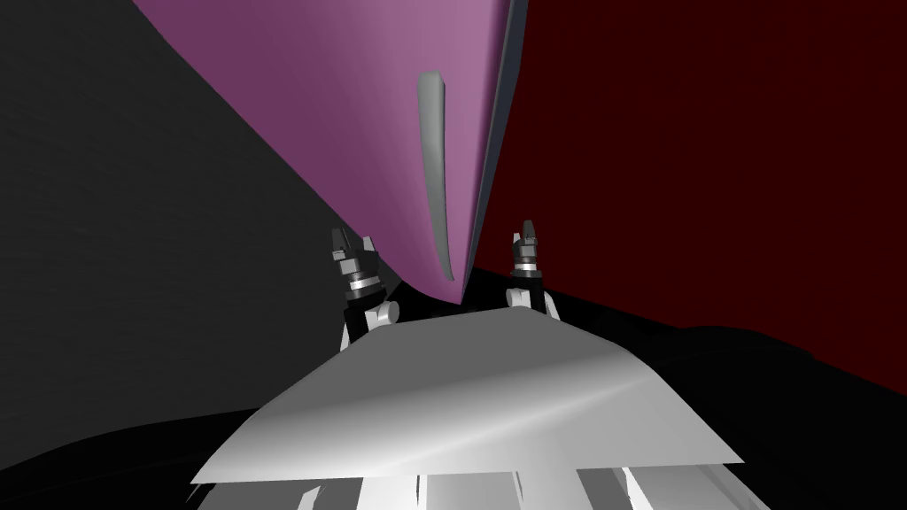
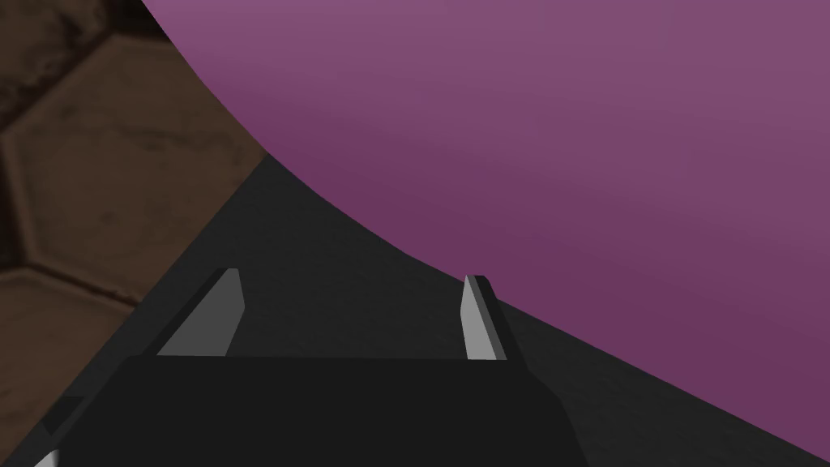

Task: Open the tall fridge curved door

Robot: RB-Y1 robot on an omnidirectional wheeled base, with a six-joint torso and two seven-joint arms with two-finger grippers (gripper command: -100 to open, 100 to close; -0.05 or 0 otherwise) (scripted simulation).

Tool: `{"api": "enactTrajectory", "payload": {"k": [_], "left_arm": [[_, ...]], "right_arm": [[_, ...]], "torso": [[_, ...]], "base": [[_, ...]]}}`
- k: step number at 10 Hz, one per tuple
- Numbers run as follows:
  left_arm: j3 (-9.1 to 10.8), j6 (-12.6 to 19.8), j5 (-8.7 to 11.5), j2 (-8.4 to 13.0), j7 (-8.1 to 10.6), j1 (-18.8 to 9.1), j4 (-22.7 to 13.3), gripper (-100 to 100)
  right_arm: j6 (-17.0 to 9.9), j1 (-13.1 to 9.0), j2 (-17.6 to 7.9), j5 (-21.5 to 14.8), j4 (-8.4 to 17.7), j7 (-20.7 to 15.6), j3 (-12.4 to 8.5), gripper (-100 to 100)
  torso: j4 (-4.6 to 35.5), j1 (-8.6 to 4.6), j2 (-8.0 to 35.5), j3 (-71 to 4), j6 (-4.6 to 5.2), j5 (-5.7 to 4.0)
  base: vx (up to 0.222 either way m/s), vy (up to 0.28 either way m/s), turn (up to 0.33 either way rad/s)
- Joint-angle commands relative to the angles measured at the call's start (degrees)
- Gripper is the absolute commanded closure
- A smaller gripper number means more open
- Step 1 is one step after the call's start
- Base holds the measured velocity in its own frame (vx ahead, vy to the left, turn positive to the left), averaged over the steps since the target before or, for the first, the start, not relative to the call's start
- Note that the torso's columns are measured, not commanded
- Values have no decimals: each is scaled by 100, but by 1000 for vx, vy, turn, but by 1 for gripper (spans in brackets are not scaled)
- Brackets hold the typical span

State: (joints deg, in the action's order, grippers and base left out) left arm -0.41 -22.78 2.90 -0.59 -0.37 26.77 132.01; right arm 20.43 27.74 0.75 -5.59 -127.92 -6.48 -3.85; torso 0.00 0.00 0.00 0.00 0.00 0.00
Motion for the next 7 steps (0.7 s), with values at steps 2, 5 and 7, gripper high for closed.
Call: {"api": "enactTrajectory", "payload": {"k": [2,5,7], "left_arm": [[0,0,0,0,0,0,0,0],[0,0,0,0,0,0,1,0],[0,-1,0,0,0,0,1,0]], "right_arm": [[0,0,0,0,0,0,0,0],[0,0,0,0,-1,0,0,0],[1,0,0,0,-2,0,0,0]], "torso": [[600,0,597,-1200,0,0],[1846,0,1845,-3692,0,0],[2691,0,2692,-5381,0,0]], "base": [[0,0,0],[0,0,0],[0,0,0]]}}
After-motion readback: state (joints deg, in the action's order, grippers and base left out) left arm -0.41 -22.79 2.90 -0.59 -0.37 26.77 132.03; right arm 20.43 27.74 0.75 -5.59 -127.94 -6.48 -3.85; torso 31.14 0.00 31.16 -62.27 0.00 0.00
